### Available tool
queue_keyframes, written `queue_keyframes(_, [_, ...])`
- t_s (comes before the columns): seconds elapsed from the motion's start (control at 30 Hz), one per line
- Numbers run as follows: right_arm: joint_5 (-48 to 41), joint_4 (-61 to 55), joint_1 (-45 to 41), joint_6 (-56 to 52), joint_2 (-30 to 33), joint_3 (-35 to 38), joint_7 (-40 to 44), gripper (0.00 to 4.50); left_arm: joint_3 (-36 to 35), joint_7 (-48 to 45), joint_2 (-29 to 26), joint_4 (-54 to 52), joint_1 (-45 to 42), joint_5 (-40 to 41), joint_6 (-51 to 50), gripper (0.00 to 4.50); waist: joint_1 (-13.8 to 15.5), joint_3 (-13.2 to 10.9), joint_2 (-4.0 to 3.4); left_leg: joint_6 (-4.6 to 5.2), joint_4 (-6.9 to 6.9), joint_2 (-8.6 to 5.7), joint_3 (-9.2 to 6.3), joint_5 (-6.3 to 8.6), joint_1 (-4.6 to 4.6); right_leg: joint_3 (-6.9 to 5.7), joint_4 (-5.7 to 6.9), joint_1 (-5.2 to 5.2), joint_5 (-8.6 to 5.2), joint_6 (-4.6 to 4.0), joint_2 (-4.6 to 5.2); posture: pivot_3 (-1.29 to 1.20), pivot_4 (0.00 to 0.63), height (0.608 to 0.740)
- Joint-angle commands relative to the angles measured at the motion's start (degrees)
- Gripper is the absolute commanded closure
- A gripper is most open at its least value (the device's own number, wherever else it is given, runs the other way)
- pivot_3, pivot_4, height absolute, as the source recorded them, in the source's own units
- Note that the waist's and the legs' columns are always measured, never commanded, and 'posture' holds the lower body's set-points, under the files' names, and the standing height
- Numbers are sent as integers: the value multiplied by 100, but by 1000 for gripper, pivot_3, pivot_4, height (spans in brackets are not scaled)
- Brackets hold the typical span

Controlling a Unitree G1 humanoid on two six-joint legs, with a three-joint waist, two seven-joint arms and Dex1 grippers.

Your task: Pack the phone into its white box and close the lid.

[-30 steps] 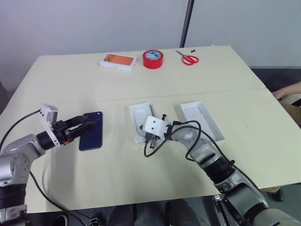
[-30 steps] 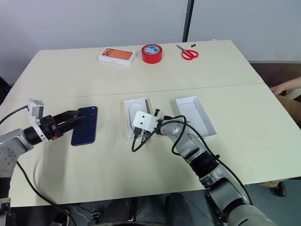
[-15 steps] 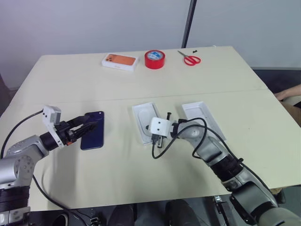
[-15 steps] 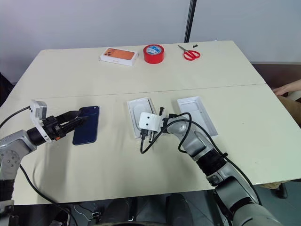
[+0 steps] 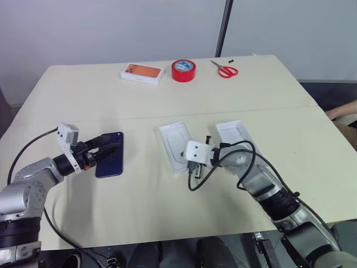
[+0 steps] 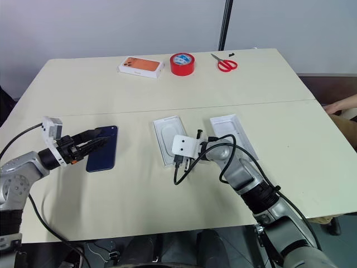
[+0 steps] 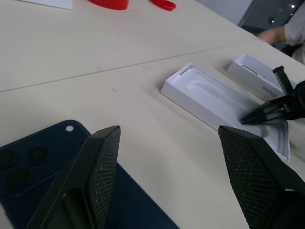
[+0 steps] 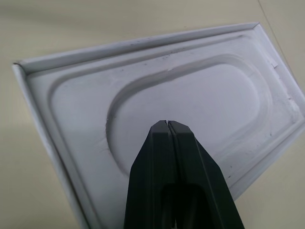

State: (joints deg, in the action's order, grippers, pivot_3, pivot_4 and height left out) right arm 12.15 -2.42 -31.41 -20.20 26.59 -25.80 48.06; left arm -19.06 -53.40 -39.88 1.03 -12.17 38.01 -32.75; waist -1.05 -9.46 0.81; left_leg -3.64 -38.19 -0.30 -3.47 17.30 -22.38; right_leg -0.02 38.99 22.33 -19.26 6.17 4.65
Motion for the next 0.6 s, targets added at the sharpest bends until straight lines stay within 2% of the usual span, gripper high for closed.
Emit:
queue_keyframes(0.03, [-286, -94, 155, -430, -201, -22, 224, 4464, -47, 26, 2, -86, -127, -12, 130, 1031, -8, 0, 0, 0, 0, 0, 0, 0, 0, 0, 0, 0, 0, 0, 0, 0, 150, 740])
queue_keyframes(0.2, [-249, -137, 161, -558, -254, -157, 317, 4464, -28, 37, 11, -64, -185, -31, 141, 1031, -15, 0, 0, 0, 1, 1, 0, 0, 0, 0, 0, 2, 0, 0, -1, 0, 150, 740])
queue_keyframes(0.6, [-768, 166, -482, -1358, -1211, 362, -123, 4464, -88, 144, -25, 15, -212, 14, 40, 1031, -149, -1, -1, -2, 7, 3, 0, -1, 0, 0, 4, 10, 0, 0, -5, 0, 150, 740])
